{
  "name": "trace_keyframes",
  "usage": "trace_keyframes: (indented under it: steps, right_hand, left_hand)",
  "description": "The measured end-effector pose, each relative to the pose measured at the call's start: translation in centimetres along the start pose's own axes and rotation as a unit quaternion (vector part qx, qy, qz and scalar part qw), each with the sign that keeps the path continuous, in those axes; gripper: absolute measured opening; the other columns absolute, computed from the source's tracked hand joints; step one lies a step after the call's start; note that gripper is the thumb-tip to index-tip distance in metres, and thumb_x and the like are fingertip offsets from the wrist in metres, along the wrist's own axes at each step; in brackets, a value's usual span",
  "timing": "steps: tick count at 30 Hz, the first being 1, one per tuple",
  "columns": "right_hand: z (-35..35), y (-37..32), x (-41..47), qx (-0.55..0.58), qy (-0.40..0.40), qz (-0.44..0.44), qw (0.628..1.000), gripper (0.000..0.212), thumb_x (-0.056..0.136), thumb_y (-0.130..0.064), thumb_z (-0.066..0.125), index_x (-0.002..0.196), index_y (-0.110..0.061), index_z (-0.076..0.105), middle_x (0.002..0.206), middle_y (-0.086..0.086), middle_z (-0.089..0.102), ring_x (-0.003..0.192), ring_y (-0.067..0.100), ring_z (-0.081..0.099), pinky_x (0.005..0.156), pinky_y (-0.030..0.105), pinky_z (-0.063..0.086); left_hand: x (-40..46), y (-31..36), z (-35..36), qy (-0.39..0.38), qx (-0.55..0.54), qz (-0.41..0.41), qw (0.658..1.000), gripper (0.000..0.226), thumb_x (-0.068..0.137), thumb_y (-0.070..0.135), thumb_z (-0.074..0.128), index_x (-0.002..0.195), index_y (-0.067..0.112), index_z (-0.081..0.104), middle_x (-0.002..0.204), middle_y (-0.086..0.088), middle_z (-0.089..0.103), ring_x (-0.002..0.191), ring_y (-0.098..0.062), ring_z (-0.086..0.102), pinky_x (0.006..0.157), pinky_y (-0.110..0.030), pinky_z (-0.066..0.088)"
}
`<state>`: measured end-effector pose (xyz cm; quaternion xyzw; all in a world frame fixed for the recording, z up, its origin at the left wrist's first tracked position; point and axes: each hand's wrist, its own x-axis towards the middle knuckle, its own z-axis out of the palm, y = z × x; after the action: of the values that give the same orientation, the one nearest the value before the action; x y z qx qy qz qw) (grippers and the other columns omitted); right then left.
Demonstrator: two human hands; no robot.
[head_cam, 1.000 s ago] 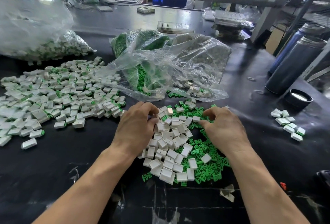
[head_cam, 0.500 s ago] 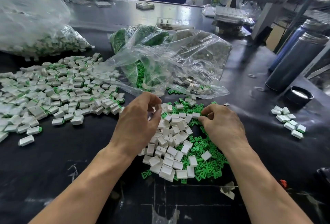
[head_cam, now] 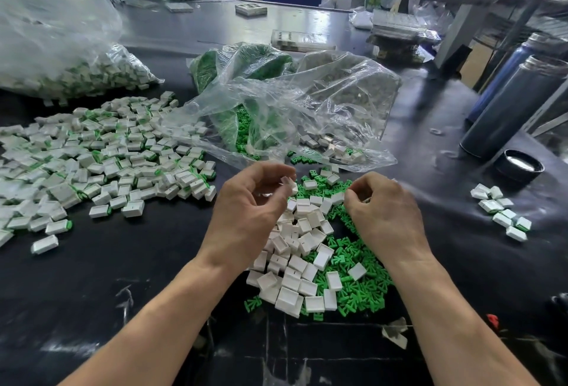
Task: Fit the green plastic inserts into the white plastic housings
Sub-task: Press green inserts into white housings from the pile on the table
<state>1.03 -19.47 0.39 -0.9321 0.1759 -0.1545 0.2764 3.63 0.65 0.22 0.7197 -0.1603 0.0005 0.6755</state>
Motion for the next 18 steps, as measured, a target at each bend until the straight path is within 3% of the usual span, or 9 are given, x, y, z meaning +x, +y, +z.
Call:
trace_keyframes:
  steps: [2,4,9,13,18]
  right_hand:
    - [0.0,-0.1,-0.1,0.053,0.007,-0.01,0.999,0.008,0.097,-0.032,0.067,0.09,-0.027,0.067,0.082,-0.014,0.065,0.082,0.012,0.065,0.078,0.033,0.054]
    - [0.1,-0.4,-0.3,0.147,0.006,-0.008,0.989,0.008,0.097,-0.03,0.069,0.09,-0.027,0.07,0.081,-0.012,0.069,0.076,0.005,0.065,0.071,0.023,0.052]
    - [0.3,-1.4,-1.1,0.407,-0.062,0.038,0.91,0.002,0.096,-0.018,0.073,0.095,-0.017,0.073,0.076,0.0,0.074,0.056,0.006,0.061,0.05,0.021,0.046]
    - [0.6,-1.9,-1.6,0.489,-0.107,0.039,0.865,0.004,0.096,-0.01,0.071,0.095,-0.014,0.073,0.07,0.002,0.071,0.049,0.01,0.057,0.043,0.02,0.043]
    - [0.7,-2.2,-2.0,0.529,-0.122,0.016,0.84,0.004,0.098,-0.006,0.067,0.097,-0.009,0.069,0.086,0.01,0.078,0.056,0.013,0.065,0.043,0.02,0.046]
  left_hand:
    - [0.0,0.0,0.0,-0.009,-0.031,-0.006,0.999,0.018,0.094,0.014,0.071,0.109,0.023,0.072,0.103,0.004,0.077,0.094,-0.014,0.074,0.077,-0.023,0.058]
    - [-0.1,0.0,0.0,-0.009,-0.046,-0.01,0.999,0.016,0.093,0.016,0.072,0.107,0.022,0.072,0.101,0.001,0.077,0.09,-0.015,0.074,0.073,-0.021,0.057]
    - [-0.1,-0.1,0.3,-0.004,-0.038,-0.015,0.999,0.013,0.089,0.021,0.076,0.101,0.024,0.075,0.094,0.004,0.076,0.083,-0.008,0.07,0.07,-0.02,0.055]
    - [-0.2,-0.2,0.5,-0.01,-0.034,-0.012,0.999,0.014,0.09,0.015,0.075,0.099,0.025,0.076,0.093,0.003,0.077,0.082,-0.009,0.069,0.07,-0.022,0.056]
    - [-0.2,-0.2,0.5,-0.014,-0.024,-0.007,1.0,0.016,0.091,0.012,0.075,0.101,0.025,0.075,0.095,0.003,0.077,0.086,-0.009,0.07,0.072,-0.02,0.054]
